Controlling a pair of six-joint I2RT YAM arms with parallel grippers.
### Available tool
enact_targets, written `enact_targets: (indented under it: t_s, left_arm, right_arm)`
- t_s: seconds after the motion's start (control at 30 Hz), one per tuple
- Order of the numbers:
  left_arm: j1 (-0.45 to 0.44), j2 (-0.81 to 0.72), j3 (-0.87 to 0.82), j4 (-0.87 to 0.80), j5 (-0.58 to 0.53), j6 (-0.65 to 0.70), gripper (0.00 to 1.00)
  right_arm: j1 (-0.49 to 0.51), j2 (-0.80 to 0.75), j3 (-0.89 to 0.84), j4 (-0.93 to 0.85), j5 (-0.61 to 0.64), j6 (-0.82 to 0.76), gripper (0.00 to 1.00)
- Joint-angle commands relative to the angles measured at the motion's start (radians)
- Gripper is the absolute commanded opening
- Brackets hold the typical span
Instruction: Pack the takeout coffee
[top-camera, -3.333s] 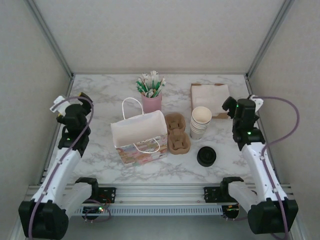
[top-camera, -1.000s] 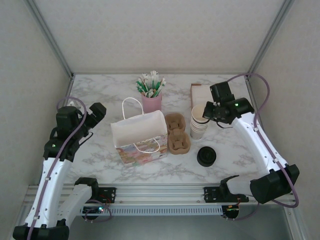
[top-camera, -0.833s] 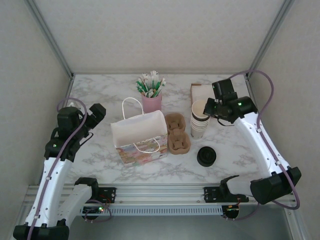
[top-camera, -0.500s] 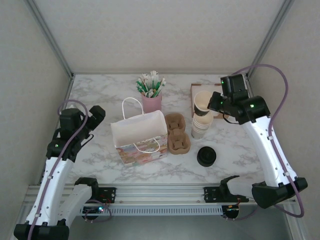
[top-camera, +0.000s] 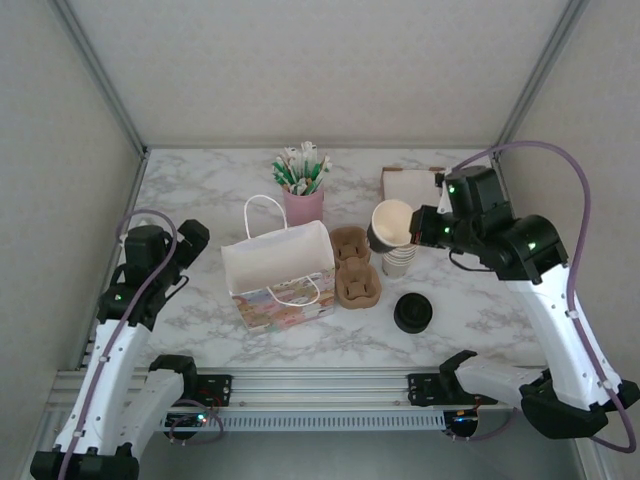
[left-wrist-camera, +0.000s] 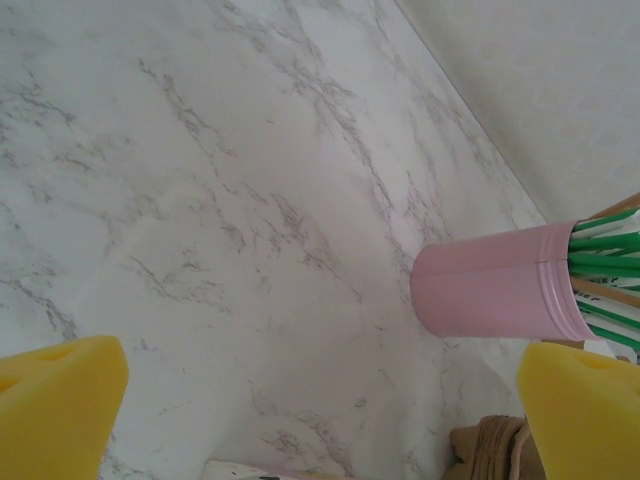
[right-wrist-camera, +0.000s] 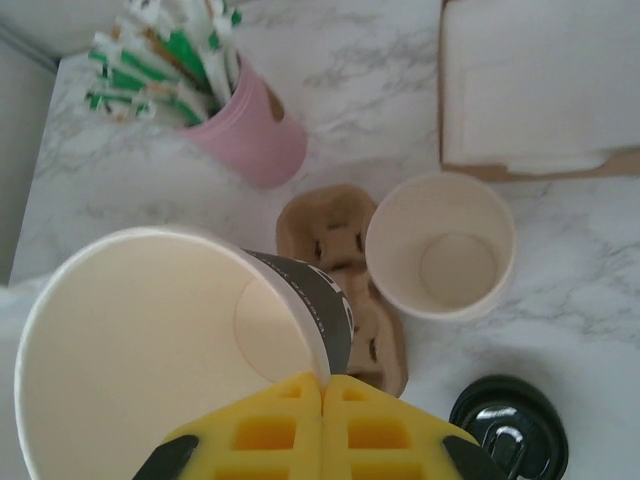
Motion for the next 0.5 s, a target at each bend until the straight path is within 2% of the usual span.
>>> enact_targets:
  t_s: [0.0, 0.13, 0.3, 0.47]
  left_arm:
    - [-0.004, -0.032, -0.041, -0.004, -0.028, -0.037, 1.00]
    - [-0.005, -0.042, -0.058, -0.029, -0.050, -0.057, 1.00]
    - [-0.004, -0.058, -0.074, -0.035, -0.071, -0.066, 1.00]
    - [-0.005, -0.071, -0.079, -0.056, -0.093, -0.080, 1.00]
  right_arm:
    - [0.077, -0.063, -0.105, -0.074, 0.023, 0.075, 0.00]
    - [0.168, -0.126, -0.218, -0.045, 0.016, 0.149, 0.00]
    - [0.337, -0.182, -0.403, -0.003, 0.094, 0.253, 0.00]
    - [0.409, -0.230, -0.585, 0.105, 0.116, 0.298, 0.00]
